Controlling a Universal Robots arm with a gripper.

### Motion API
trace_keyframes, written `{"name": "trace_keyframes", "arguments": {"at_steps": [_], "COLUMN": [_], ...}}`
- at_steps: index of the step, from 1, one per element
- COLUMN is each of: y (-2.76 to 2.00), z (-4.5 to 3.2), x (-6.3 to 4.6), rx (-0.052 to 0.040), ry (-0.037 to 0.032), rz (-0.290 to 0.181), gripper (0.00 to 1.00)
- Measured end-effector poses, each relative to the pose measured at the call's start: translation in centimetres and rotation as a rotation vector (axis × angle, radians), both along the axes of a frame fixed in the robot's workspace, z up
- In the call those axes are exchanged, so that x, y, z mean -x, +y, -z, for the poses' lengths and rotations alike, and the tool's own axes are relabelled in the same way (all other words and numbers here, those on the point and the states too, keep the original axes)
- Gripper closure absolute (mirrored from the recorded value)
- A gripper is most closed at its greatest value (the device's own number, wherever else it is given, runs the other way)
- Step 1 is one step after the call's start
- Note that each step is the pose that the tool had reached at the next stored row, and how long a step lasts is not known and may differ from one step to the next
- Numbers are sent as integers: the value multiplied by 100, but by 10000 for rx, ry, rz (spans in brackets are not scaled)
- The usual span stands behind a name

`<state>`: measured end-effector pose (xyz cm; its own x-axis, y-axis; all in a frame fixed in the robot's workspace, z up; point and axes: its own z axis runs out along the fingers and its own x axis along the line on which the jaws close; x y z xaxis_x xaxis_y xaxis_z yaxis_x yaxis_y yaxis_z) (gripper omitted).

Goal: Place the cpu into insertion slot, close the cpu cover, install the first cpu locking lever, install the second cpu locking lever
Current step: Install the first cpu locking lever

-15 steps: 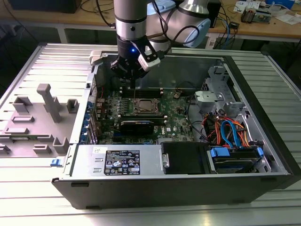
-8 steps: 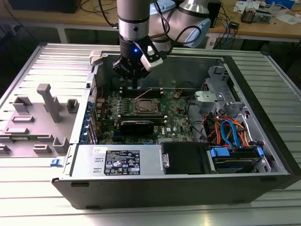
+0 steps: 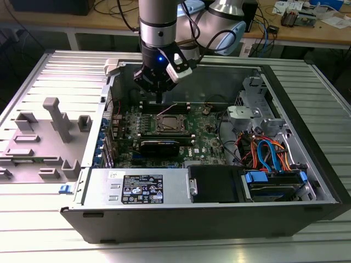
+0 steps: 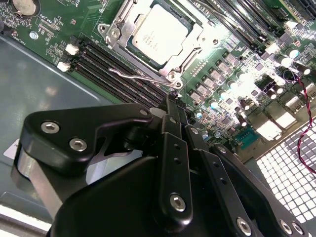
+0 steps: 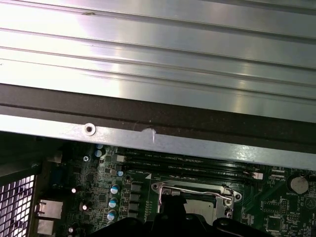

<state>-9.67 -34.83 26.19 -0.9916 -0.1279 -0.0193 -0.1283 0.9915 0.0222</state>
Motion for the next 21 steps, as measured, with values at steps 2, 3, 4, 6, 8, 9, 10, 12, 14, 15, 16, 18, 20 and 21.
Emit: {"name": "trace_keyframes", "arguments": {"at_steps": [2, 3, 4, 6, 8, 9, 10, 12, 14, 15, 16, 18, 20, 21], "y": [0, 0, 0, 0, 0, 0, 0, 0, 1, 1, 1, 1, 1, 2], "z": [0, 1, 2, 11, 27, 40, 50, 67, 77, 82, 84, 85, 87, 95], "x": [-1, -2, -2, -3, -7, -8, -11, -18, -33, -44, -51, -53, -55, -58], "rx": [-1, -2, 0, 0, 1, 2, 2, 2, 4, 2, 3, 5, 4, 3], "ry": [-3, -23, -36, -92, -102, -104, -104, -104, -103, -104, -104, -103, -104, -104], "rz": [0, -2, -2, 25, 148, 261, 351, 444, 451, 452, 452, 453, 452, 452], "gripper": [89, 89, 89, 89, 89, 89, 89, 89, 89, 89, 89, 89, 89, 89]}}
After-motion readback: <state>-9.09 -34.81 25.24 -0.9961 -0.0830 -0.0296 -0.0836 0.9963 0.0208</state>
